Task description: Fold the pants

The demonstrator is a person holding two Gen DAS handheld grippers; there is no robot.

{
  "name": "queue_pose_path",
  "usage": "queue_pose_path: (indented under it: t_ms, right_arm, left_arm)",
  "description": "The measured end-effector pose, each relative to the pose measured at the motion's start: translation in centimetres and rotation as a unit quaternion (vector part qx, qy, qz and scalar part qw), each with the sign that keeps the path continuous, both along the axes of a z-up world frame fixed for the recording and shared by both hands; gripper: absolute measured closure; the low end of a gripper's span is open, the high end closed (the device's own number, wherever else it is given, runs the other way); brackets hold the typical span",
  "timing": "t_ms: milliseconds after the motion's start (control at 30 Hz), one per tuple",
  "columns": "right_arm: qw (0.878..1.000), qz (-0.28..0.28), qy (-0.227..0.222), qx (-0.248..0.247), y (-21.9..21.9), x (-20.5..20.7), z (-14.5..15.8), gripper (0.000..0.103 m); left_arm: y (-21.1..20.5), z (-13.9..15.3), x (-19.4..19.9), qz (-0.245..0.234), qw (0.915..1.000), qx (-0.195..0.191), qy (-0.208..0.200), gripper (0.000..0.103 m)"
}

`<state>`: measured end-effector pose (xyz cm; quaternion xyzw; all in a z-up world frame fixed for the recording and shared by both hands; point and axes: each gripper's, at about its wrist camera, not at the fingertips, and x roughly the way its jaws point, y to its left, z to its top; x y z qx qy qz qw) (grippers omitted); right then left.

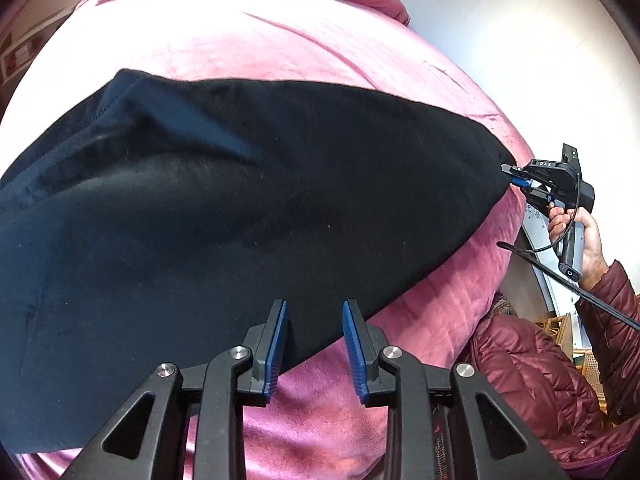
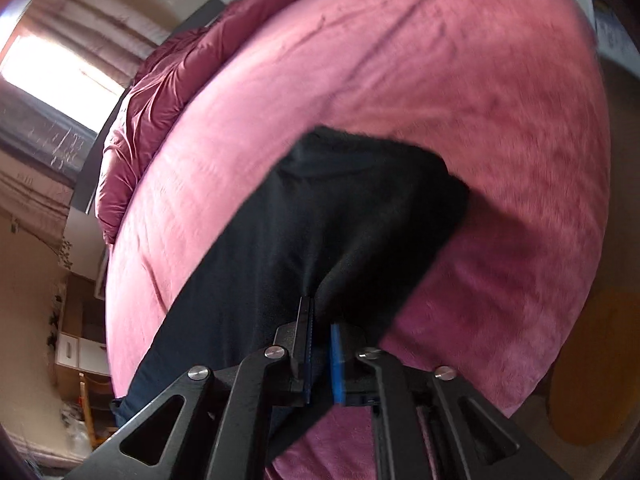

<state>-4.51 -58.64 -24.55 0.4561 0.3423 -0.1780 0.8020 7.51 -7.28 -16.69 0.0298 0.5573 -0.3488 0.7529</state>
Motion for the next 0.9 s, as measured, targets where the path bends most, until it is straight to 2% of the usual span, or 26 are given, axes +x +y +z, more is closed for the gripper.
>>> queue_pose_path:
  t_ms: [133,267,300,333,367,500,600,667,767,800,833,867,900]
  right_arm:
    - [1.000,-0.022,-0.017,0.007,-1.5,-1.0,0.0,0.074]
    - [0.999,-0.044,-0.015,0.003,-3.9,-0.7,0.2,0.073]
    - [0.999,-0.046,-0.011,0.001,-4.2,-0.6,0.3,0.077]
    - [0.999,-0.046,-0.007,-0.003,-4.5,-0.3,0.5,0.093]
    - [0.999,-0.044,-0.001,-0.017,-4.7,-0.1,0.9,0.096]
    - [0.998,-0.050,-0.003,-0.037,-4.8,-1.6,1.9,0.097]
    - [0.998,-0.044,0.035,-0.017,-5.6,-1.3,-0.5,0.097]
    - [0.999,-0.044,0.031,-0.002,-5.9,-1.5,-1.4,0.097]
    - [0.998,-0.055,0.004,0.024,-6.1,-2.7,-1.3,0.086]
    - [0.998,-0.055,0.006,0.024,-5.9,-2.9,-1.2,0.074]
    - [0.998,-0.056,0.009,0.024,-5.7,-3.2,-1.3,0.055]
    - [0.998,-0.063,0.005,0.028,-5.4,-3.9,-1.5,0.047]
    - [0.997,-0.066,0.003,0.032,-5.2,-4.4,-1.7,0.043]
  left_arm:
    - [-0.2,0.2,-0.1,-0.004,1.0000,0.005,-0.004,0.074]
    - [-1.1,0.1,-0.3,-0.012,0.9999,0.010,-0.006,0.074]
    - [-1.3,0.0,-0.2,-0.012,0.9999,0.011,-0.004,0.074]
    - [-1.5,-0.1,-0.2,-0.010,0.9999,0.011,-0.002,0.074]
    - [-1.7,-0.2,-0.2,-0.009,0.9999,0.010,-0.001,0.074]
    - [-2.0,-0.1,-0.6,-0.013,0.9999,0.005,-0.003,0.074]
    - [-1.8,-0.2,-0.6,-0.015,0.9999,0.005,-0.002,0.074]
    - [-1.3,-0.2,-0.3,-0.010,0.9999,0.008,0.001,0.074]
    - [-0.6,0.0,0.0,-0.001,1.0000,0.002,0.001,0.074]
    - [-0.2,0.1,0.0,0.002,1.0000,0.000,0.001,0.074]
    - [0.0,0.1,0.1,0.004,1.0000,-0.002,0.001,0.074]
    - [0.3,0.1,0.2,0.006,1.0000,-0.004,0.002,0.074]
    - [0.6,0.1,0.3,0.011,0.9999,-0.004,0.001,0.074]
